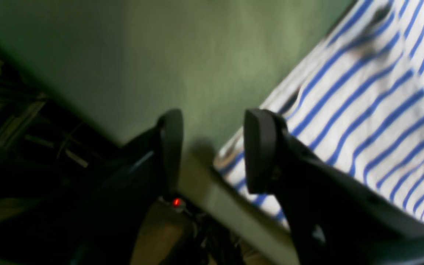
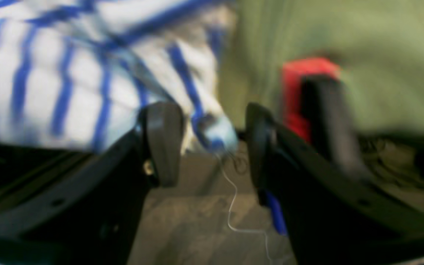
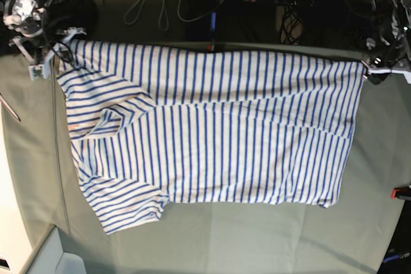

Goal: Layout the t-shirt on the table in an organized manner, then fold the t-shirt properly
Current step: 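Lift the shirt edge with both grippers and pull it taut, then lower both grippers onto the shirt's middle and grasp the fabric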

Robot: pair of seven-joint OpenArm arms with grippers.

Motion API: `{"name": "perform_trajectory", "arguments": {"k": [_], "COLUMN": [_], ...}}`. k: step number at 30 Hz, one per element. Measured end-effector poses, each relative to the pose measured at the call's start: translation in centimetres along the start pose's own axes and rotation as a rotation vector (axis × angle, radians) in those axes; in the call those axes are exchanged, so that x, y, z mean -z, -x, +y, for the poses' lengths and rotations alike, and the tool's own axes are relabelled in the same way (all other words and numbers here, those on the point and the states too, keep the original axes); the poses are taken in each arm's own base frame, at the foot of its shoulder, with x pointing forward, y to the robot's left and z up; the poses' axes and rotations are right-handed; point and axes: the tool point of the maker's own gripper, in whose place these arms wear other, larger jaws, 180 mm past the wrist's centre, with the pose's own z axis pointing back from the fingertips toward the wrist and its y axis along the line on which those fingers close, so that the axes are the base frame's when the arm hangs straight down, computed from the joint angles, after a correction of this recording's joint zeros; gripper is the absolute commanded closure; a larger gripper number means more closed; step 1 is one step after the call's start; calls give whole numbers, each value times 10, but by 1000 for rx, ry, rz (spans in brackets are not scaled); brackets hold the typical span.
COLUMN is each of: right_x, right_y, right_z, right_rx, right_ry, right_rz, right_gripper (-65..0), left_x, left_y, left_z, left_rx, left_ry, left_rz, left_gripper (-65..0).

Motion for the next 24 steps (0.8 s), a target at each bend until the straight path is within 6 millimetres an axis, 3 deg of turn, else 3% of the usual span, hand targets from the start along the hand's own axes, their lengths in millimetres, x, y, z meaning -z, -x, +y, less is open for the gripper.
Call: {"name": "perform_trajectory", "arguments": {"k": [5, 8, 12, 15, 17, 21, 24], "right_x": [-6, -5, -2, 0, 3, 24, 56], "right_y": [5, -9, -39, -93, -139, -223, -247], "right_z": [-23, -29, -42, -57, -46, 1, 33], "right_rx": [67, 89, 80, 66, 7, -91, -101], "right_ry": [57, 69, 101, 133, 122, 23, -92], "right_rz": [1, -37, -83, -175, -240, -333, -284], "right_gripper": [-291, -291, -291, -291, -291, -292, -292], "left_x": [-7, -4, 5, 15, 22, 27, 42], "left_y": [-25, -46, -79, -101, -113, -136, -137], "left_z": [27, 23, -2, -29, -57, -113, -130], "left_rx": [-48, -83, -100, -94, -90, -93, -81], "left_ry": [-61, -56, -6, 36, 85, 208, 216], "left_rz": [-68, -117, -189, -217, -233, -270, -246], "left_gripper": [-275, -275, -275, -275, -275, -275, -276]}}
